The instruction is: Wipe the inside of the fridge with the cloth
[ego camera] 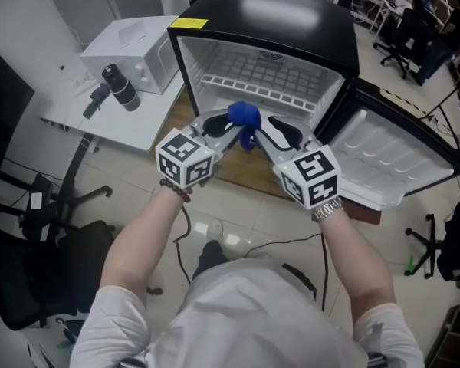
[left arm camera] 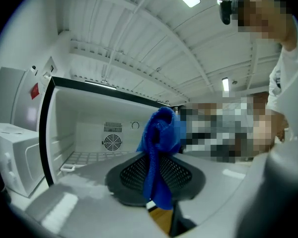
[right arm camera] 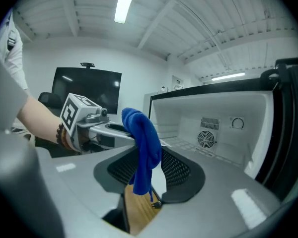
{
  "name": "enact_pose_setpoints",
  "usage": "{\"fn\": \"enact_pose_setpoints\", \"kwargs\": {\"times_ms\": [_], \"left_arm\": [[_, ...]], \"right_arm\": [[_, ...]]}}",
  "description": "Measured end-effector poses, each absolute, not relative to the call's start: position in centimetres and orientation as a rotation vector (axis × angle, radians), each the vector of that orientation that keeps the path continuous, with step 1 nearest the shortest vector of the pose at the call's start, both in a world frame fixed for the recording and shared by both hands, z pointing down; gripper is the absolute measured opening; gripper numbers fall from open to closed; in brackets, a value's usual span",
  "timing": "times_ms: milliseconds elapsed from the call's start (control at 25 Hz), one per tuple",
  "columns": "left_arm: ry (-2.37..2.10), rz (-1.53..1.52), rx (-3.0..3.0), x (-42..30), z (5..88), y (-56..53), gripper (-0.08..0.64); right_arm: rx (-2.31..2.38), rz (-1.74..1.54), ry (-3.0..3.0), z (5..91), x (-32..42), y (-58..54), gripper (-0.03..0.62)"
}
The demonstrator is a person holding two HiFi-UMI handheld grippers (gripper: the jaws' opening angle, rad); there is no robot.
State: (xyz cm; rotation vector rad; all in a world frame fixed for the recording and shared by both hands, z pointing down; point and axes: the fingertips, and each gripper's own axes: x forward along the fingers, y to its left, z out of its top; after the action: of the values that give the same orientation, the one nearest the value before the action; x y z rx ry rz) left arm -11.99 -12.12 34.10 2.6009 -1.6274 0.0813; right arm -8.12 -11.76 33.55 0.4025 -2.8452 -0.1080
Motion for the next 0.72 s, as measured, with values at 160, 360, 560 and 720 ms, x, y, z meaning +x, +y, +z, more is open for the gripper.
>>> {"fn": "enact_pose_setpoints", "kwargs": {"times_ms": [160, 360, 560, 720], "left_arm": [[-1.499, 0.101, 2.645, -13.5, 34.5, -10.6, 0.071], [-1.364, 0.161, 2.679, -15.4, 35.1, -9.1, 0.071], [-1.213, 0.184, 2.695, -16.9, 35.6, -7.9, 0.072], [-1.166, 0.216, 2.69, -18.2, 36.6, -8.0, 0.072]], "right_arm": [[0.225, -0.085, -2.86, 34.4, -10.5, -10.2, 0.143], [0.04, -0.076, -2.861, 35.0, -13.3, -8.8, 0.163], [-0.209, -0.01, -2.835, 35.6, -15.8, -6.8, 0.163], [-0.297, 0.014, -2.806, 36.5, -17.8, -6.6, 0.161]]}}
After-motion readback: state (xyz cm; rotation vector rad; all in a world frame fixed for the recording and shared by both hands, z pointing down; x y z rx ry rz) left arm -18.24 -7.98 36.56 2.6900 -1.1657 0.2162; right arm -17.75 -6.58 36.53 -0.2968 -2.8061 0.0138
